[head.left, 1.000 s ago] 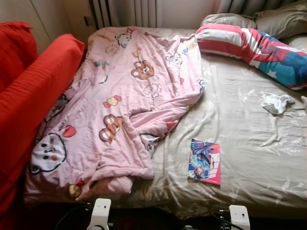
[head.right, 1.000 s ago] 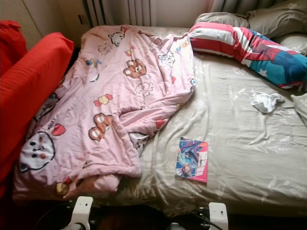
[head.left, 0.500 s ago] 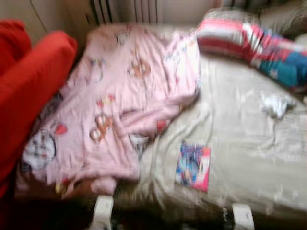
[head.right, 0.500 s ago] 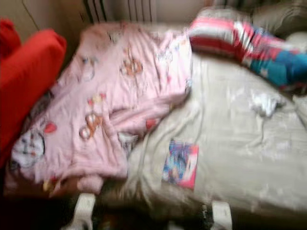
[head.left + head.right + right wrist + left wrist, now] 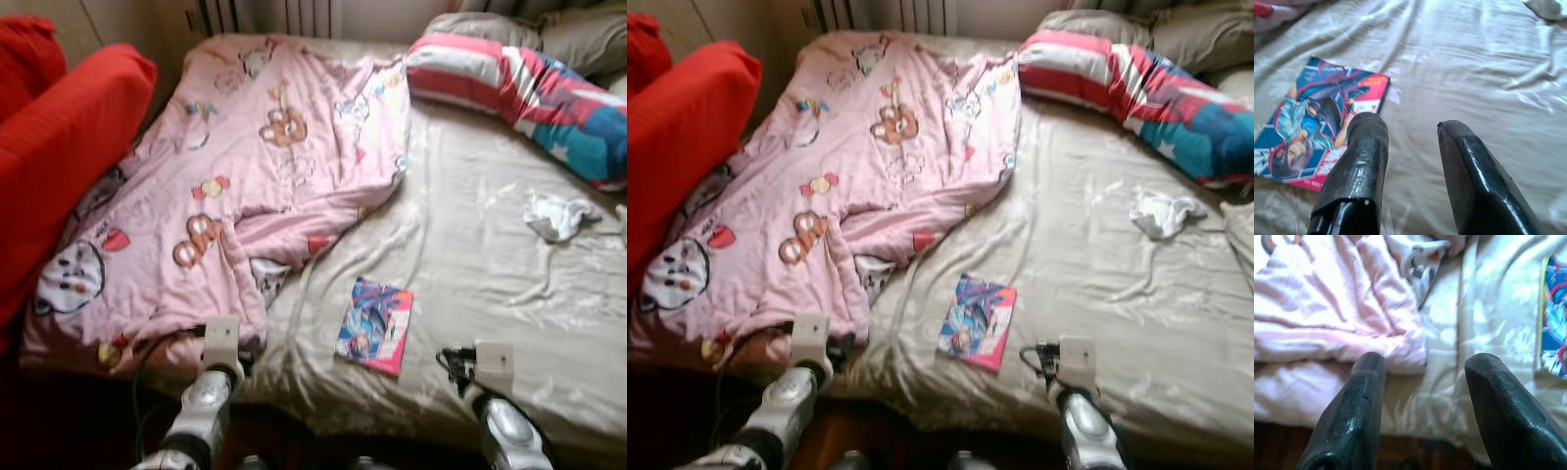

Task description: Clean up the room

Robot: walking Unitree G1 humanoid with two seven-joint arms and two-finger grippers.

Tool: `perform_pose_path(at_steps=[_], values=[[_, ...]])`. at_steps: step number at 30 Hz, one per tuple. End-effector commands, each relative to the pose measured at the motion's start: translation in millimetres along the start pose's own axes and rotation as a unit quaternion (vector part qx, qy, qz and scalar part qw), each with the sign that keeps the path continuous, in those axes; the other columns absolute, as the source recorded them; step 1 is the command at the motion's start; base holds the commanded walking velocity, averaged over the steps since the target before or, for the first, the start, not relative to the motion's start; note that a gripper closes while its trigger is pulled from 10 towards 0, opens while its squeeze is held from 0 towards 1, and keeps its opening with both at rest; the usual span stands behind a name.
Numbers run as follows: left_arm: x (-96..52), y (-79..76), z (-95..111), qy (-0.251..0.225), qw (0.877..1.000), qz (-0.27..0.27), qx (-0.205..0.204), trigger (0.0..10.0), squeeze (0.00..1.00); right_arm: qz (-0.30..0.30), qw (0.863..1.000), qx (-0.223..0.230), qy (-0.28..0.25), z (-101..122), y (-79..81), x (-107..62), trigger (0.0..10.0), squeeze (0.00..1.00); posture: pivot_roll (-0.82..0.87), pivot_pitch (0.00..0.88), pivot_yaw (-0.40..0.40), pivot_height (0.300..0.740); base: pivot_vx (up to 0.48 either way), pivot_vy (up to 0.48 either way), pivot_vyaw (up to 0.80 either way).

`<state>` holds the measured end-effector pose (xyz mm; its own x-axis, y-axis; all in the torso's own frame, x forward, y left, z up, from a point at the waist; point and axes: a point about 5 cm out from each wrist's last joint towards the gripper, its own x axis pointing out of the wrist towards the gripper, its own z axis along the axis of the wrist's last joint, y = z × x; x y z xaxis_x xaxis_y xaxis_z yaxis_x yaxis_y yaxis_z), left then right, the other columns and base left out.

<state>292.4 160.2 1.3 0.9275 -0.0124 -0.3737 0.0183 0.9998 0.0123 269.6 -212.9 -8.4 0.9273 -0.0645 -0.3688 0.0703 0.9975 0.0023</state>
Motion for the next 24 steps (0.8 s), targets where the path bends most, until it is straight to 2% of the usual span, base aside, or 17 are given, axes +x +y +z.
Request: perform_pose_path(at_steps=[1, 5, 7, 8, 10, 17, 20, 24], values=[[-2.9, -0.6, -4.2, -0.002, 1.0, -0.001, -0.006, 10.0, 0.0, 0.004, 1.0, 0.005, 0.0, -4.4, 1.5, -2.9, 10.0, 0.0, -0.12, 0.196, -0.009, 0.74, 0.0, 0.0, 0.0], [-4.3, 0.5, -0.5, -0.026, 1.0, -0.001, -0.007, 10.0, 0.0, 0.013, 0.999, 0.006, -0.029, 2.1, 6.9, -2.1, 10.0, 0.0, -0.12, 0.192, -0.01, 0.74, 0.0, 0.0, 0.0], [-9.3, 6.9, 2.7, -0.061, 0.998, 0.009, -0.011, 10.0, 0.0, 0.01, 0.997, 0.002, -0.08, 8.0, 11.3, -7.3, 10.0, 0.0, -0.11, 0.183, -0.006, 0.74, 0.0, 0.0, 0.0], [-9.3, 6.9, 2.7, -0.061, 0.998, 0.009, -0.011, 10.0, 0.0, 0.01, 0.997, 0.002, -0.08, 8.0, 11.3, -7.3, 10.0, 0.0, -0.11, 0.183, -0.006, 0.74, 0.0, 0.0, 0.0], [-16.2, 12.7, 2.7, -0.086, 0.996, 0.017, -0.008, 10.0, 0.0, 0.006, 0.993, 0.005, -0.116, 8.6, 14.6, -15.7, 10.0, 0.0, -0.12, 0.186, -0.004, 0.74, 0.0, 0.0, 0.0], [-15.1, 12.3, 12.8, -0.113, 0.993, 0.013, 0.008, 10.0, 0.0, 0.004, 0.99, 0.014, -0.138, 9.9, 19.2, -20.6, 10.0, 0.0, -0.12, 0.176, 0.001, 0.74, 0.0, 0.0, 0.0], [-12.5, 11.0, 31.5, -0.154, 0.988, 0.024, 0.018, 10.0, 0.0, 0.013, 0.986, 0.012, -0.168, 26.6, 27.9, -16.8, 10.0, 0.0, -0.14, 0.168, 0.015, 0.74, 0.0, 0.0, 0.0], [-14.7, 10.5, 35.3, -0.165, 0.986, 0.024, 0.018, 10.0, 0.0, 0.014, 0.982, 0.012, -0.189, 41.2, 30.8, -15.8, 10.0, 0.0, -0.14, 0.166, 0.017, 0.74, 0.0, 0.0, 0.0]])
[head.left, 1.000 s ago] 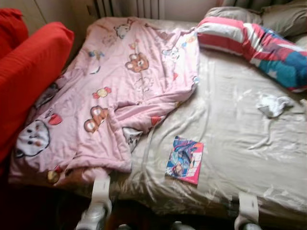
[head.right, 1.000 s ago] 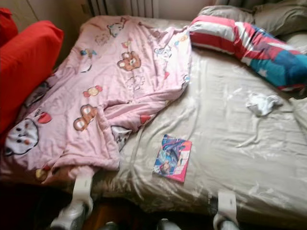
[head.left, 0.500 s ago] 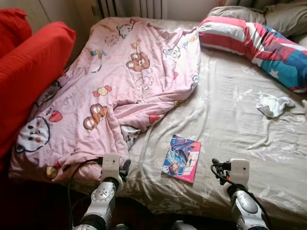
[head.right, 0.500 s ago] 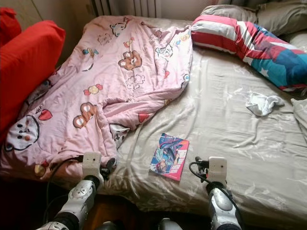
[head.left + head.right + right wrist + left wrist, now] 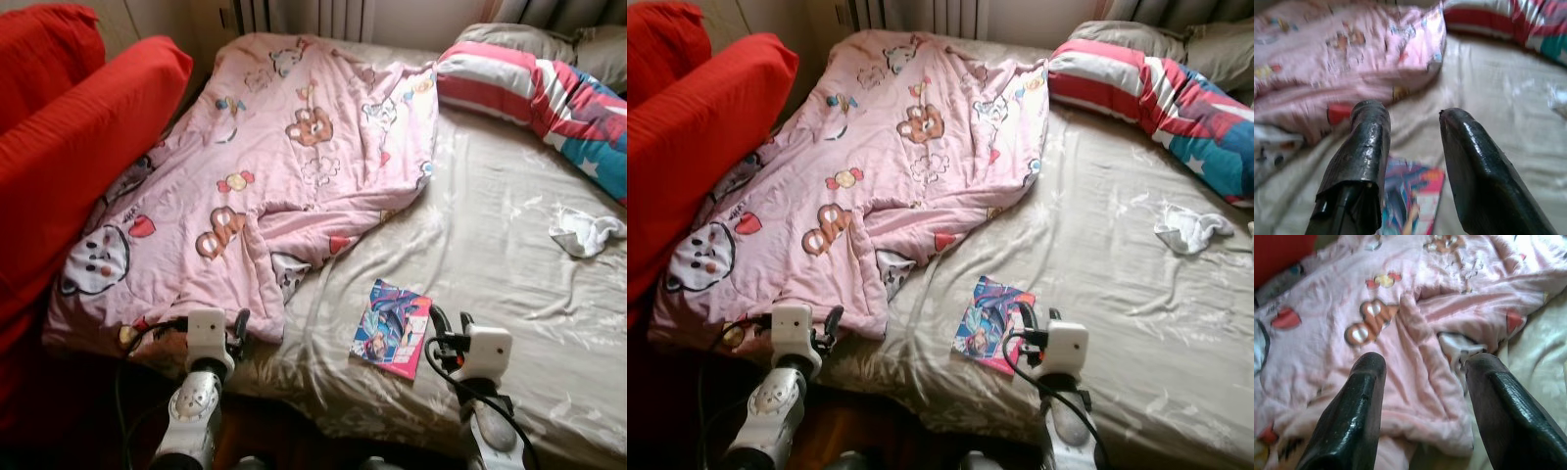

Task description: Clean up the room

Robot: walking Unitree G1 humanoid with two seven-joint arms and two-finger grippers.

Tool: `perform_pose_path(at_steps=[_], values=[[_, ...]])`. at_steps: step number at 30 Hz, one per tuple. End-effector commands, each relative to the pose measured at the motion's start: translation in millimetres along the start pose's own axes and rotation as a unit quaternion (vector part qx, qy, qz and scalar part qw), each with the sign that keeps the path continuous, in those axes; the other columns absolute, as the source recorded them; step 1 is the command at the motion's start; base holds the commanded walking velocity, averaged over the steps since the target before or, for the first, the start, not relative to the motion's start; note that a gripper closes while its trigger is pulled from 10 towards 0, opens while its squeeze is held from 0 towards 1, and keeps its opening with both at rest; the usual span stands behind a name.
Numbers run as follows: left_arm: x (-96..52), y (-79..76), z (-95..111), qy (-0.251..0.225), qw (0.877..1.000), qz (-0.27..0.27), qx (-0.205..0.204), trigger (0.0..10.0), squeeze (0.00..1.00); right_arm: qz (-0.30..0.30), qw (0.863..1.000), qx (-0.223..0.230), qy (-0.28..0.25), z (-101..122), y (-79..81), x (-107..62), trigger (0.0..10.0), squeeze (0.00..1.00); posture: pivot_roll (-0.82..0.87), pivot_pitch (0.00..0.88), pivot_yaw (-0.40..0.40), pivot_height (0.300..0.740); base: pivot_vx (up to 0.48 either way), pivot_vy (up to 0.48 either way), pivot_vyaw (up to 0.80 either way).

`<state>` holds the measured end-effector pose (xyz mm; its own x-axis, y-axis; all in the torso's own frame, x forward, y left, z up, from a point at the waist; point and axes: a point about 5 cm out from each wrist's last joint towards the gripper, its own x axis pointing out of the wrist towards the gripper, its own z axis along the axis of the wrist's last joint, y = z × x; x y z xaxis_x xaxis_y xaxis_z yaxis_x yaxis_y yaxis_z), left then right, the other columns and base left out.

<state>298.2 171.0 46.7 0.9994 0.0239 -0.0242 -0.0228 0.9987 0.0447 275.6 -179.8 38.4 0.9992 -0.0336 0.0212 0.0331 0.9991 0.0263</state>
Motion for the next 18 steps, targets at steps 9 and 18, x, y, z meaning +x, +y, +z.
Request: perform_pose_path(at_steps=[9, 18], values=[[-5.9, -4.0, -5.2, 0.013, 1.0, -0.007, 0.003, 10.0, 0.0, -0.01, 1.0, 0.001, 0.012, 3.2, 0.0, -2.8, 10.0, 0.0, -0.13, 0.165, 0.018, 0.74, 0.0, 0.0, 0.0], [-2.7, -5.1, 0.9, 0.007, 1.0, -0.006, -0.006, 10.0, 0.0, -0.015, 0.999, -0.008, 0.048, -2.5, 2.5, -3.3, 10.0, 0.0, -0.12, 0.197, 0.01, 0.74, 0.0, 0.0, 0.0]])
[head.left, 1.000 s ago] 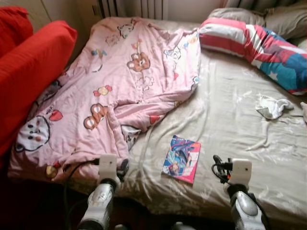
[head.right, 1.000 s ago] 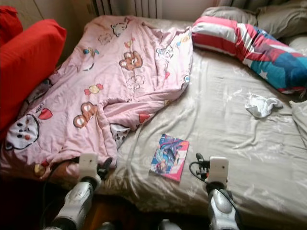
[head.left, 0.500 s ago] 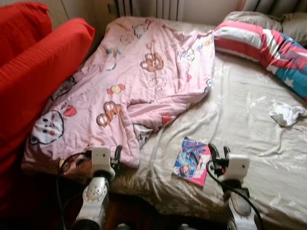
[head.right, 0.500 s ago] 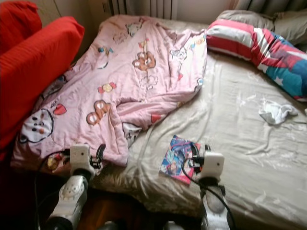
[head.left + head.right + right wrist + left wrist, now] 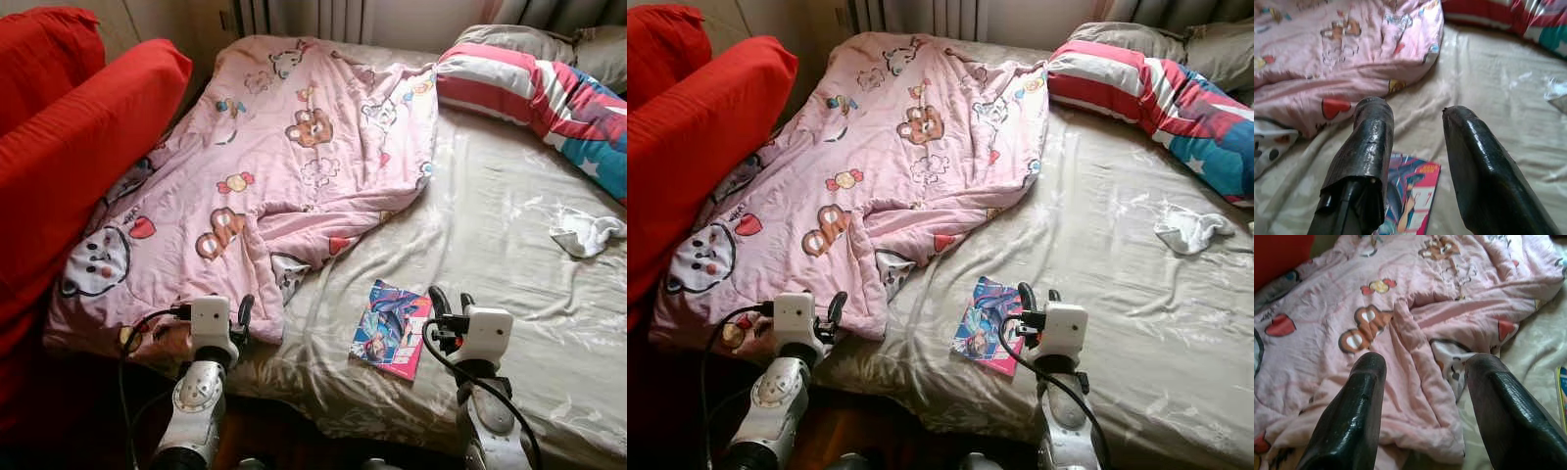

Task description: Clean up the room

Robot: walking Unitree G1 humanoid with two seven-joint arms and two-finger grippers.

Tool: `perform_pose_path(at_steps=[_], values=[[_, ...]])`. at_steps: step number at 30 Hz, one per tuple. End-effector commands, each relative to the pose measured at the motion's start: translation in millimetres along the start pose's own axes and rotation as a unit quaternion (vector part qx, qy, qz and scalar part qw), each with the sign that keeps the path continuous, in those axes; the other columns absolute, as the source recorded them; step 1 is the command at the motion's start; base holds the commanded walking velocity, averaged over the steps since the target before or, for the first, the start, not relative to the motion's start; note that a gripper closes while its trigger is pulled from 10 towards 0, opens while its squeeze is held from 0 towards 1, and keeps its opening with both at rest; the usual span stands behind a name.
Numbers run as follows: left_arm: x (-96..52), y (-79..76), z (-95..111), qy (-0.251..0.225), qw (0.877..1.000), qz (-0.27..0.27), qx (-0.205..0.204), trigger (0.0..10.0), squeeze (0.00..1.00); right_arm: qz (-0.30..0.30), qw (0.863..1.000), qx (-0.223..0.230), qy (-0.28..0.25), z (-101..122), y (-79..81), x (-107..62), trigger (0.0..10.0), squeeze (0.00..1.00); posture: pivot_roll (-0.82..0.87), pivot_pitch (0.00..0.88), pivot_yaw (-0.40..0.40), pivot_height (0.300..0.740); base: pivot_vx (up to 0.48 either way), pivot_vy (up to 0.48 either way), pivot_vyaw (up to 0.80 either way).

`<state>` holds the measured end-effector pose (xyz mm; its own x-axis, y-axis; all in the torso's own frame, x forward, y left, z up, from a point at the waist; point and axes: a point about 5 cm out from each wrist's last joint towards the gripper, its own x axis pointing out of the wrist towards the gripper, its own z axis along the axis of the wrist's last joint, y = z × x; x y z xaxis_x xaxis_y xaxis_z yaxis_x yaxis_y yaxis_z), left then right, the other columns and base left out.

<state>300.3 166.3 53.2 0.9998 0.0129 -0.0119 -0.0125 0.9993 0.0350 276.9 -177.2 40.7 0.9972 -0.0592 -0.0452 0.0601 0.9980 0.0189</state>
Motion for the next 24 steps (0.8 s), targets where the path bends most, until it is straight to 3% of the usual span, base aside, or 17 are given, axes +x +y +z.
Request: perform_pose_path(at_steps=[1, 10, 15, 24], values=[[-4.9, -1.1, -6.3, 0.014, 1.0, -0.003, 0.002, 10.0, 0.0, -0.001, 1.0, -0.005, 0.017, -5.2, -0.2, -4.1, 10.0, 0.0, -0.12, 0.197, 0.01, 0.74, 0.0, 0.0, 0.0], [-4.9, -1.9, -6.2, 0.019, 1.0, -0.004, 0.002, 10.0, 0.0, -0.005, 1.0, 0.001, 0.019, -3.7, -0.4, -1.4, 10.0, 0.0, -0.12, 0.212, 0.014, 0.687, 0.0, 0.0, 0.0], [-0.7, -3.4, -1.1, 0.014, 1.0, -0.004, -0.003, 10.0, 0.0, -0.017, 0.999, 0.038, 0.003, -0.2, -1.6, -1.5, 10.0, 0.0, -0.12, 0.221, 0.016, 0.687, 0.0, 0.0, 0.0], [-1.1, -4.1, -1.7, 0.017, 1.0, -0.007, -0.002, 10.0, 0.0, -0.014, 0.999, 0.029, 0.011, -2.8, -1.7, -1.9, 10.0, 0.0, -0.12, 0.225, 0.017, 0.687, 0.0, 0.0, 0.0]])
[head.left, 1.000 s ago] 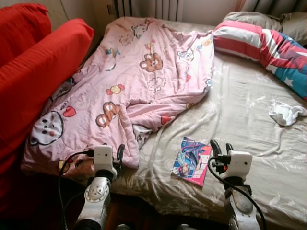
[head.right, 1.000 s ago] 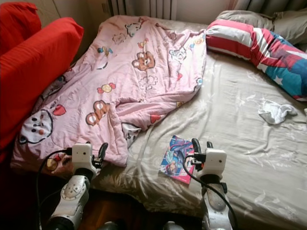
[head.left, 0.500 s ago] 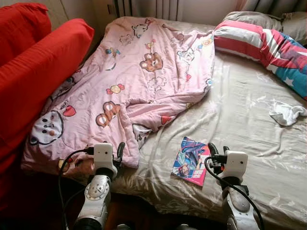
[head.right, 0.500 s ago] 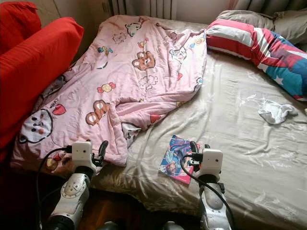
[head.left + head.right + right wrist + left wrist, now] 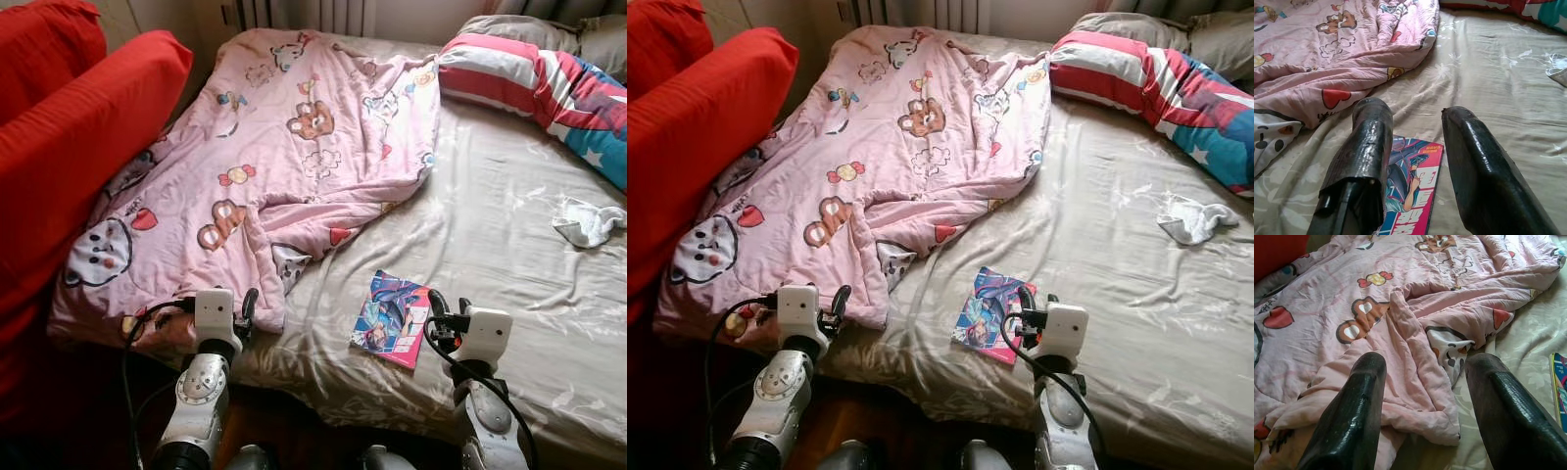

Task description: Clean up the room

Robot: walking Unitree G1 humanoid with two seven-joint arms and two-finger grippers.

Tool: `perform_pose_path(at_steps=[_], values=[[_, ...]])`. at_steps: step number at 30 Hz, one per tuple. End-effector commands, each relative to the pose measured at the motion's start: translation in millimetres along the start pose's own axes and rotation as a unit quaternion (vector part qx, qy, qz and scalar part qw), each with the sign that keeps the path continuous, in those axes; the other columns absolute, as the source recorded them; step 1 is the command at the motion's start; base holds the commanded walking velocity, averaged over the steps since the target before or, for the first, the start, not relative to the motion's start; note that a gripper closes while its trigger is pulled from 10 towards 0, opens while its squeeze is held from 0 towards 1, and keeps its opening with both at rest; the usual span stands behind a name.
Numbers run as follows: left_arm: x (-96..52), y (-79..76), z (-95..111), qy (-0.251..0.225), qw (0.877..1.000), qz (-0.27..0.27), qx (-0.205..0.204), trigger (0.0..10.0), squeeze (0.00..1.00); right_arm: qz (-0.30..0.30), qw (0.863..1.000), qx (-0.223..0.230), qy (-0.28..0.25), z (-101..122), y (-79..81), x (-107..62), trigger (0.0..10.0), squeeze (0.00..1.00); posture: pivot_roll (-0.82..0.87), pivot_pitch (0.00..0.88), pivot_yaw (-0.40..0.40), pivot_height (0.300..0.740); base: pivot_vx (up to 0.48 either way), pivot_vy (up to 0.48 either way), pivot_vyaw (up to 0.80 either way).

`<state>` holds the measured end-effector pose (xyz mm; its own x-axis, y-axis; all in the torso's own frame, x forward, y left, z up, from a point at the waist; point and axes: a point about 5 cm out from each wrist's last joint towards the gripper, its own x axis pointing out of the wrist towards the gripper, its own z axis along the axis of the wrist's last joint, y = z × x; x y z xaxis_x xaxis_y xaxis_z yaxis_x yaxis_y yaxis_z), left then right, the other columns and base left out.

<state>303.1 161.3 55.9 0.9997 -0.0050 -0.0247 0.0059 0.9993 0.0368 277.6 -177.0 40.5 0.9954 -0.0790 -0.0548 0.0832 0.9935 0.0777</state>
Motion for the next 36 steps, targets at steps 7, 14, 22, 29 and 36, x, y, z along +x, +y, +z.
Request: perform_pose_path(at_steps=[7, 14, 22, 29, 36], values=[[-3.1, 0.7, -3.9, 0.012, 1.0, 0.005, -0.005, 10.0, 0.0, -0.006, 1.0, 0.018, 0.024, -6.4, -1.4, -0.6, 10.0, 0.0, -0.12, 0.226, 0.017, 0.657, 0.0, 0.0, 0.0], [-2.3, 0.8, -3.4, 0.012, 1.0, 0.004, -0.002, 10.0, 0.0, 0.001, 1.0, 0.015, 0.019, -7.1, -0.3, -1.6, 10.0, 0.0, -0.13, 0.225, 0.014, 0.637, 0.0, 0.0, 0.0], [-2.4, -0.8, -3.5, 0.013, 1.0, 0.002, -0.003, 10.0, 0.0, 0.005, 1.0, 0.019, 0.022, -9.2, -0.5, -1.9, 10.0, 0.0, -0.12, 0.219, 0.013, 0.637, 0.0, 0.0, 0.0], [-1.4, -2.8, -3.0, 0.014, 1.0, -0.005, -0.01, 10.0, 0.0, 0.012, 0.999, 0.02, 0.029, -12.0, 1.4, -1.7, 10.0, 0.0, -0.12, 0.211, 0.011, 0.637, 0.0, 0.0, 0.0], [-0.6, -4.8, -2.8, 0.016, 1.0, -0.011, -0.014, 10.0, 0.0, 0.013, 0.999, 0.02, 0.037, -15.6, 1.8, -2.2, 10.0, 0.0, -0.12, 0.203, 0.012, 0.637, 0.0, 0.0, 0.0]])
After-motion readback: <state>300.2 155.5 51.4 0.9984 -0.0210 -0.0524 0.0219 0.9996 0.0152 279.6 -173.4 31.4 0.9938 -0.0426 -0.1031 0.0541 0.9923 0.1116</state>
